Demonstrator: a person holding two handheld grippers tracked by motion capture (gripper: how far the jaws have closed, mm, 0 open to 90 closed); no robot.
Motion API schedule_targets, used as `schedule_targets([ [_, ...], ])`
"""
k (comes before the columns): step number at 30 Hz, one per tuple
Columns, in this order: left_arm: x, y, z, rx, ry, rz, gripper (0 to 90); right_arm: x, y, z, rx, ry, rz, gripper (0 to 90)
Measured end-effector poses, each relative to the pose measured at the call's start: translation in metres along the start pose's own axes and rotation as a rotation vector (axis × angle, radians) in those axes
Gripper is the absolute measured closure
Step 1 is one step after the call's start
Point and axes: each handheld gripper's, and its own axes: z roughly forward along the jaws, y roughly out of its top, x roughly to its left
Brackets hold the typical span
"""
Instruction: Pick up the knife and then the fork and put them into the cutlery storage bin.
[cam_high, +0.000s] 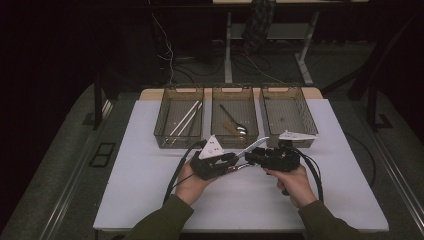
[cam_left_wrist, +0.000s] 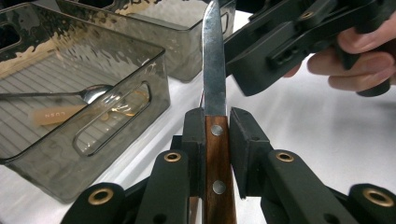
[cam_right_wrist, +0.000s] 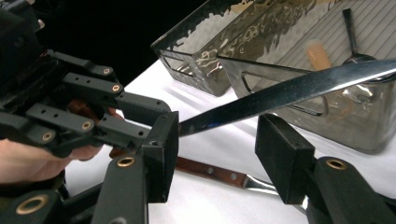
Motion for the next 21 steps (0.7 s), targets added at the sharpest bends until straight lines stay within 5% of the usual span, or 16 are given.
schedule_targets([
  [21,-0.008,-0.002,0.012,0.004,-0.033,0.008,76.3,0.007,0.002,0.0,-0.024,0.045,-0.034,78.3],
])
